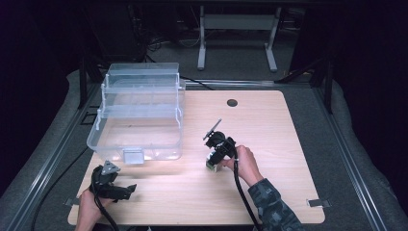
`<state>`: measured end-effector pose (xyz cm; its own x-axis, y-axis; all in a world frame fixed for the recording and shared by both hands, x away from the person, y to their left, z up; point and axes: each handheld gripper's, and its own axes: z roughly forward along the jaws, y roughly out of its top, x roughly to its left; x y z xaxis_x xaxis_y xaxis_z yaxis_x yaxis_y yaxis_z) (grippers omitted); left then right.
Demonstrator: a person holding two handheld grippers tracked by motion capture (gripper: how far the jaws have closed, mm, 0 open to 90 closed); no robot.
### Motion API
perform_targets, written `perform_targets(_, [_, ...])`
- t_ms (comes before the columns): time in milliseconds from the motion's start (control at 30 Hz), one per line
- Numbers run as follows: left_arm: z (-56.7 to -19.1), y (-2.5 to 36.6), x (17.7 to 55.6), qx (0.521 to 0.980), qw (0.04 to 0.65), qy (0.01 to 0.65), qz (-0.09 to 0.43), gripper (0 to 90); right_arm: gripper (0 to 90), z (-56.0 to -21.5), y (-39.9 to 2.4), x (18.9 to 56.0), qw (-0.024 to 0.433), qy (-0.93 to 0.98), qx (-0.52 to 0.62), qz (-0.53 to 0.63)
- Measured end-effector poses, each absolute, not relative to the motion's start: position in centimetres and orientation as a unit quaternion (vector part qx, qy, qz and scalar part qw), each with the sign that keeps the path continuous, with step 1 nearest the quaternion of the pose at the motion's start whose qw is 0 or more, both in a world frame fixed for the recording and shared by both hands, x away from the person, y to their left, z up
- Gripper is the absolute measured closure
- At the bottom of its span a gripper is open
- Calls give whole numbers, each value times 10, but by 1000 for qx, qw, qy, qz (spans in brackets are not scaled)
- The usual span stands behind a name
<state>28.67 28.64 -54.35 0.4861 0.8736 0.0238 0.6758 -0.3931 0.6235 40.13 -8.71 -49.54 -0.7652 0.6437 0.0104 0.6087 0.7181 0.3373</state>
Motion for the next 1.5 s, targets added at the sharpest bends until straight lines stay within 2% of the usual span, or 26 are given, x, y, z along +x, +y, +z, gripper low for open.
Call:
perform_targets(767, [-543, 286, 287, 816, 278, 475, 177, 0, 465, -468, -114, 388, 67, 925, 335, 165])
perform_targets(1500, [-541, 284, 285, 817, 281, 469, 184, 0, 464, -454, -187, 383, 79, 901, 395, 164])
